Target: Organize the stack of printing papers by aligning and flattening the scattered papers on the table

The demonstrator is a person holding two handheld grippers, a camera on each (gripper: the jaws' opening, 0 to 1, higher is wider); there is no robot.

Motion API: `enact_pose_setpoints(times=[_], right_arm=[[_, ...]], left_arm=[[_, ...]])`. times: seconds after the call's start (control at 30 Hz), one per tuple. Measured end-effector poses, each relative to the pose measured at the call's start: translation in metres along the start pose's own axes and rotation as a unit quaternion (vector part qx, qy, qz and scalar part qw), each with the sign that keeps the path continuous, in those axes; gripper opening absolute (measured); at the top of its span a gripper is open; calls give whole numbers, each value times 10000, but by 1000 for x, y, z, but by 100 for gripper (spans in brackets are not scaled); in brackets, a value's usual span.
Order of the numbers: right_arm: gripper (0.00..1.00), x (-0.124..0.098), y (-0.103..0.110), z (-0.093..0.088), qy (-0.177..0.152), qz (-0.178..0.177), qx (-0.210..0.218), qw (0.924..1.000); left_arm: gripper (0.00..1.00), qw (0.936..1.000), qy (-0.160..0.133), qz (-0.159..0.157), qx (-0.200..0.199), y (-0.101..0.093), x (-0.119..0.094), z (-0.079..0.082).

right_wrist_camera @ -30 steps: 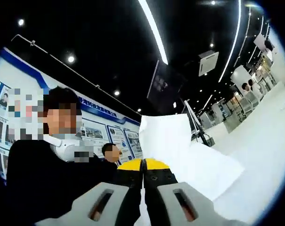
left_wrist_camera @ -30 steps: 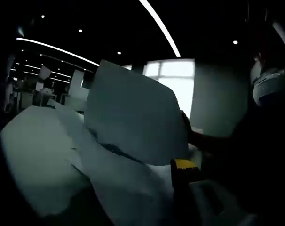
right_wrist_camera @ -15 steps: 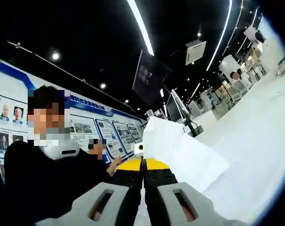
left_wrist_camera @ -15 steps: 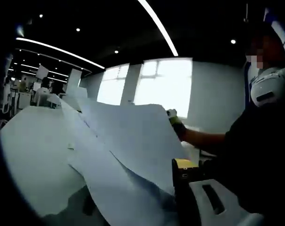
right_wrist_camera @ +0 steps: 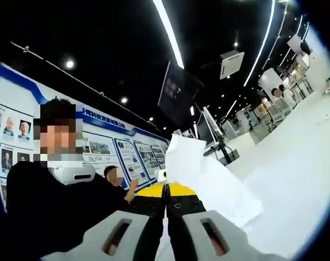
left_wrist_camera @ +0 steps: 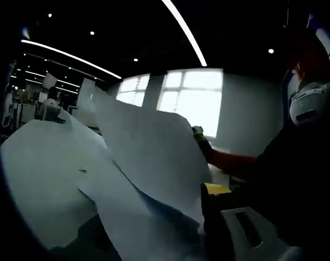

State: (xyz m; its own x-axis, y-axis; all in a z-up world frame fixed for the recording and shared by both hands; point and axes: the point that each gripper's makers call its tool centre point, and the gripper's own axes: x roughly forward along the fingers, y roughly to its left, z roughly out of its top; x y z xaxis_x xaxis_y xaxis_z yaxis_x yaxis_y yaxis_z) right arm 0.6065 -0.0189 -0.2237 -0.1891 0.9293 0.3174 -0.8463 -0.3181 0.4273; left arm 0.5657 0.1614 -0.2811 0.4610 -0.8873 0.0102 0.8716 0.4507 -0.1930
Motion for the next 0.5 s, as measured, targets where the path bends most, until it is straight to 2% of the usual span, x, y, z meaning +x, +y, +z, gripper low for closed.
enact_pose_setpoints(times=[0.1,0.17,0.2,0.3,0.37,0.5], right_arm=[[0,18,7,-9,57,110,-34,9999],[0,24,14,-5,-206,220,70,9995],[0,26,15,-8,-210,214,152,9994],[0,35,14,-21,-43,45,45,10000],[0,39,16,-28,91,106,113,9998],[0,41,13,-32,198,4,74,9998]], left_arm=[[39,10000,7,17,14,0,0,0],[39,10000,-2,22,9,0,0,0],[39,10000,-23,44,15,1,-1,1],[41,9999,-91,100,46,3,-1,3],[41,9999,-111,105,35,3,-2,3],[39,9998,-116,129,48,5,-3,4]])
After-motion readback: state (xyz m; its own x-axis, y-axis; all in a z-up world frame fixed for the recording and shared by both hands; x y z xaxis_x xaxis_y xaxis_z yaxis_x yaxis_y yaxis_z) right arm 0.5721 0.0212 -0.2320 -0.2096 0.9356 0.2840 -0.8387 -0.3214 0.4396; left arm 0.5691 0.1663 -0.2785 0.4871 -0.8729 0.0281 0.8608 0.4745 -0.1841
